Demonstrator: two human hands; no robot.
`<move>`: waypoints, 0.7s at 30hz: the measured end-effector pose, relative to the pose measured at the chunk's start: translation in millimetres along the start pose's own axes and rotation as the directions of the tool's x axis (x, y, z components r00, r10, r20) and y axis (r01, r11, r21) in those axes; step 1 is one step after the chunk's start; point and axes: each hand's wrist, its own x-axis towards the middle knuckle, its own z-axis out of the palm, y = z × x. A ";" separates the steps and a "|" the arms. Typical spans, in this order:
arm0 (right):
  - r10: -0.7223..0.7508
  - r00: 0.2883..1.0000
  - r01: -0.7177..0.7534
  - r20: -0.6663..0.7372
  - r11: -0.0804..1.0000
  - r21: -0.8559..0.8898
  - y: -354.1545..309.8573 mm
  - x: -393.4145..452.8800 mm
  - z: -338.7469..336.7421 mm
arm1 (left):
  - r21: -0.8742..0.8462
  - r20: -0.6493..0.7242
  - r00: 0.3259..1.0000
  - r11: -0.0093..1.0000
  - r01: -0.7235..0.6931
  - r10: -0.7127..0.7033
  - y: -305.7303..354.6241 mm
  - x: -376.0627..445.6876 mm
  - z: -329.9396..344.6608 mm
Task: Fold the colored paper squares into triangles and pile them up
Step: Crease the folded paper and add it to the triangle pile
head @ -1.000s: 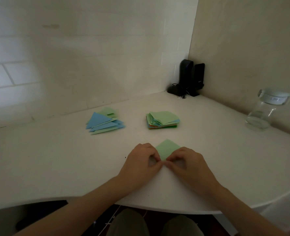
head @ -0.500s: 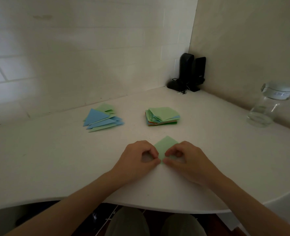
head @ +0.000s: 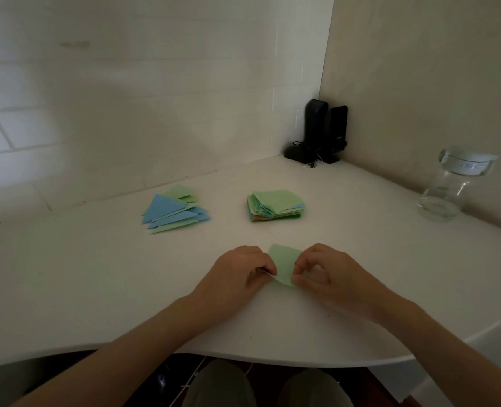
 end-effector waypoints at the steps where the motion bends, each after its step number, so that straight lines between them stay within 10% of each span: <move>1: -0.011 0.999 0.011 -0.049 1.000 0.000 3.0 -2.8 1.4 | 0.002 -0.008 1.000 1.000 0.010 -0.010 1.6 1.0 2.2; 21: 0.202 0.940 -0.204 -0.277 0.979 0.020 10.5 -2.7 26.7 | -0.078 -0.075 0.931 0.933 0.352 -0.357 4.6 11.4 12.0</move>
